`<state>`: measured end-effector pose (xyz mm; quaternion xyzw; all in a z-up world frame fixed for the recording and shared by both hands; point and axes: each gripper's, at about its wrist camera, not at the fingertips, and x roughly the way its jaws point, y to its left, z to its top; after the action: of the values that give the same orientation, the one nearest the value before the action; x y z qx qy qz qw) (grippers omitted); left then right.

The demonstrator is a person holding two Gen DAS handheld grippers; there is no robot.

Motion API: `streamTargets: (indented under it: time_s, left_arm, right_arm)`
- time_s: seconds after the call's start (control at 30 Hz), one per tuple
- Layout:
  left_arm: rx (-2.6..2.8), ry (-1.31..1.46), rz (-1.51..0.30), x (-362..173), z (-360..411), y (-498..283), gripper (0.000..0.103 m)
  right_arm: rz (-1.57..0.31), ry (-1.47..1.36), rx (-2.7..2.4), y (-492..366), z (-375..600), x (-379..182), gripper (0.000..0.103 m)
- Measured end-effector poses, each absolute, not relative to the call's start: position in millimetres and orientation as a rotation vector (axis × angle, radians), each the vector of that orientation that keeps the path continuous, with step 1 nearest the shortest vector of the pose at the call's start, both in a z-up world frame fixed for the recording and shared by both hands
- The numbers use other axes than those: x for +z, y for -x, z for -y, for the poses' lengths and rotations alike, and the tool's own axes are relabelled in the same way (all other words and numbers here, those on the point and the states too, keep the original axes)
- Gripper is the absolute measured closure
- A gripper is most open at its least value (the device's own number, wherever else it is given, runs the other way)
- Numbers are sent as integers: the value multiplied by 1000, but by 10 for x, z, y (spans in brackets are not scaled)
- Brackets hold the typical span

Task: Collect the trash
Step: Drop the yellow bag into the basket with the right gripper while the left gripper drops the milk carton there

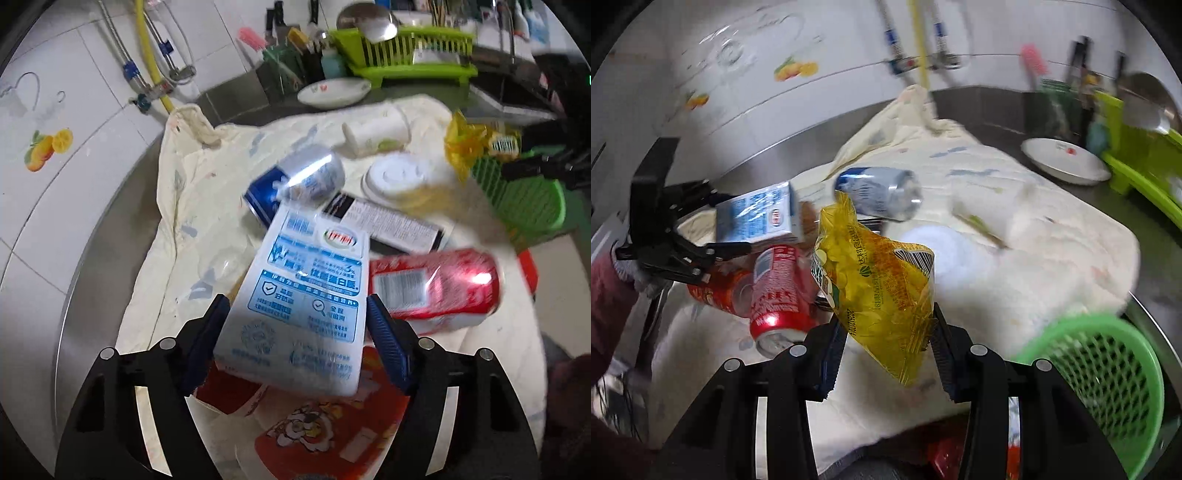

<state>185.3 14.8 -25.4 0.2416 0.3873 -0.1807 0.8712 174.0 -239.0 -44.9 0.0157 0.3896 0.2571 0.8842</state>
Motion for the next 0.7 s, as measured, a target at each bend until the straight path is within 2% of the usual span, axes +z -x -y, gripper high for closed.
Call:
streamTargets:
  time_s: [0.37,0.7]
  left_arm:
    - [-344,-383,-755,-60,-177,-1717,32]
    - [-391,-241,-710,202,-168,-1599,32]
  right_arm:
    - [-839,-131,283,-1333,3102,-667,61]
    - [-926,-200,94,-1188,3616,-1081,59]
